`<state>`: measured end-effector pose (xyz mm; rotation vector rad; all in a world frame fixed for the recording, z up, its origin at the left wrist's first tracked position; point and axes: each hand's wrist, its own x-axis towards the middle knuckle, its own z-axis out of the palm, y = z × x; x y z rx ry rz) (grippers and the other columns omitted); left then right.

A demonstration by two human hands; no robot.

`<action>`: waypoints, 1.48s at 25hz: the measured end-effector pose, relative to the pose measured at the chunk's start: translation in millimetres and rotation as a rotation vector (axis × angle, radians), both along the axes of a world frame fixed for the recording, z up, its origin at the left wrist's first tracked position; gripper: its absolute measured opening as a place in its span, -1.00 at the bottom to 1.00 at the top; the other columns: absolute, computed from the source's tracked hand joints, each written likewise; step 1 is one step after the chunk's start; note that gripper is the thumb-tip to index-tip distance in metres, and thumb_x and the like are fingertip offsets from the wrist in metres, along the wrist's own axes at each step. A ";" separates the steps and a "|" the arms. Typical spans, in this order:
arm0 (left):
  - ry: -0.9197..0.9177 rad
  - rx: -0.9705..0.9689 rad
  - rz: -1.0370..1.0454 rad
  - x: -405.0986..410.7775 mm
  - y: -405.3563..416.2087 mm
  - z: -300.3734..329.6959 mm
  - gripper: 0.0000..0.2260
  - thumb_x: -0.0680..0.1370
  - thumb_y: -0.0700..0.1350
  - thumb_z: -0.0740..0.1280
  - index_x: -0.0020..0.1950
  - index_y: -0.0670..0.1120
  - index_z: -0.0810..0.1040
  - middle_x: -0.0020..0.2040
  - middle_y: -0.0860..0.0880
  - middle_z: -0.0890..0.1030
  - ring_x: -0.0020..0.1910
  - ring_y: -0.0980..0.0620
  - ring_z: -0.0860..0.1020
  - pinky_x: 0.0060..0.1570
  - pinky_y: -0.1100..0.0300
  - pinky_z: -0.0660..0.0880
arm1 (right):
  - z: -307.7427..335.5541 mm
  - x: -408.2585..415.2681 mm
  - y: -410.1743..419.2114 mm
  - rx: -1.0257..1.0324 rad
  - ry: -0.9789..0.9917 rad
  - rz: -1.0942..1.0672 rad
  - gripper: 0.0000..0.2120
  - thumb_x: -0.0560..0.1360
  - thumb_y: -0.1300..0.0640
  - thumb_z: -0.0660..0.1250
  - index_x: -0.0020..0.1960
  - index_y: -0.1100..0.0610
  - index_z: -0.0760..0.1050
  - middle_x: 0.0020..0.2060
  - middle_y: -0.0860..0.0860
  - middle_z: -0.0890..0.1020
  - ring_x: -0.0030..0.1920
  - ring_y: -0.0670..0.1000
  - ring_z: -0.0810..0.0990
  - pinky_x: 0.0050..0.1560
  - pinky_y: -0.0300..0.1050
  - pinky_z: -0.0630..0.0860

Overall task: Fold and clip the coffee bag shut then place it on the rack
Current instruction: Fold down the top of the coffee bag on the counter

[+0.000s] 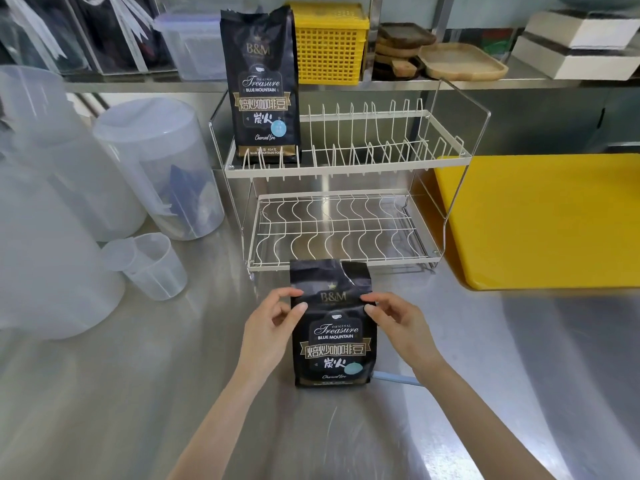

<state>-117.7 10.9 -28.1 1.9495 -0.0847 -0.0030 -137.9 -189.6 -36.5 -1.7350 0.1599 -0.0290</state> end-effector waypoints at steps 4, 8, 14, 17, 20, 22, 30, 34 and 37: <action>0.035 0.204 -0.109 -0.7 5.0 2.0 -0.77 0.44 -0.09 0.35 0.05 0.14 0.49 -0.17 0.17 0.49 -0.11 0.15 0.50 -0.14 0.47 0.34 | 1.6 -0.3 -2.5 -0.337 -0.018 0.061 -0.75 0.42 0.18 0.33 0.08 0.00 0.52 -0.11 -0.06 0.50 -0.20 -0.19 0.52 -0.28 -0.59 0.41; -0.161 0.477 -0.085 -0.1 1.9 0.9 -0.82 0.46 -0.06 0.32 0.05 0.00 0.54 -0.06 0.01 0.59 0.01 -0.04 0.43 0.05 0.06 0.34 | 4.2 -2.0 0.1 -0.528 -0.135 0.021 -0.79 0.42 0.19 0.34 0.05 0.10 0.57 -0.12 0.08 0.57 -0.26 -0.13 0.51 -0.20 -0.54 0.44; -0.254 0.573 -0.065 2.1 7.4 -5.2 -0.91 0.45 -0.04 0.32 -0.12 -0.03 0.57 -0.12 0.00 0.53 -0.02 -0.01 0.40 -0.14 0.18 0.14 | 7.5 -0.6 -10.1 -0.762 -0.150 0.078 -0.82 0.45 0.05 0.29 0.00 0.03 0.59 -0.09 0.03 0.59 -0.14 0.00 0.52 -0.23 -0.10 0.46; -0.216 0.526 -0.074 5.1 5.4 -6.4 -0.92 0.46 -0.05 0.31 -0.13 -0.02 0.55 0.01 0.09 0.57 0.06 0.09 0.43 -0.04 0.16 0.21 | 9.0 0.7 -10.7 -0.764 -0.164 0.108 -0.82 0.46 0.05 0.28 -0.01 0.05 0.59 -0.11 0.05 0.63 -0.15 0.06 0.56 -0.24 -0.07 0.48; -0.135 0.343 -0.089 3.0 4.9 -7.8 -0.95 0.46 -0.08 0.32 -0.13 -0.04 0.54 -0.13 0.15 0.61 -0.23 0.36 0.48 -0.15 0.47 0.34 | 10.0 3.2 -12.7 -0.690 -0.149 0.122 -0.82 0.44 0.08 0.30 0.00 0.08 0.59 -0.09 0.08 0.64 -0.11 0.08 0.58 -0.10 -0.03 0.53; -0.107 0.262 -0.090 0.1 6.0 -9.1 -0.98 0.45 -0.11 0.34 -0.15 0.01 0.53 -0.19 0.25 0.56 -0.21 0.47 0.46 -0.19 0.60 0.30 | 8.1 2.1 -18.3 -0.638 -0.142 0.132 -0.78 0.43 0.10 0.32 0.07 0.08 0.56 -0.04 0.07 0.64 -0.08 0.01 0.58 -0.05 -0.32 0.45; -0.062 0.187 -0.079 -1.8 5.0 -9.9 -0.79 0.46 -0.12 0.32 -0.17 0.23 0.45 -0.16 0.34 0.53 -0.11 0.56 0.41 -0.16 0.67 0.28 | -22.6 -30.7 -56.6 -0.679 0.011 0.140 -0.66 0.44 0.08 0.31 0.21 0.02 0.44 0.16 0.06 0.50 0.10 -0.01 0.49 0.04 -0.41 0.25; -0.046 0.189 -0.062 -3.2 3.3 -8.6 -0.73 0.46 -0.11 0.32 -0.21 0.30 0.41 -0.18 0.35 0.52 -0.12 0.56 0.41 -0.19 0.67 0.29 | -40.8 -48.9 -72.6 -0.684 0.105 0.103 -0.64 0.41 0.09 0.35 0.19 0.04 0.45 0.20 0.10 0.42 0.17 0.04 0.43 0.10 -0.36 0.23; -0.043 0.180 -0.058 -4.7 2.6 -9.4 -0.74 0.47 -0.10 0.31 -0.19 0.30 0.41 -0.16 0.36 0.51 -0.13 0.49 0.45 -0.17 0.63 0.33 | -53.2 -61.5 -80.9 -0.722 0.189 0.087 -0.62 0.38 0.09 0.38 0.19 0.03 0.45 0.27 0.13 0.34 0.25 0.10 0.37 0.21 -0.15 0.31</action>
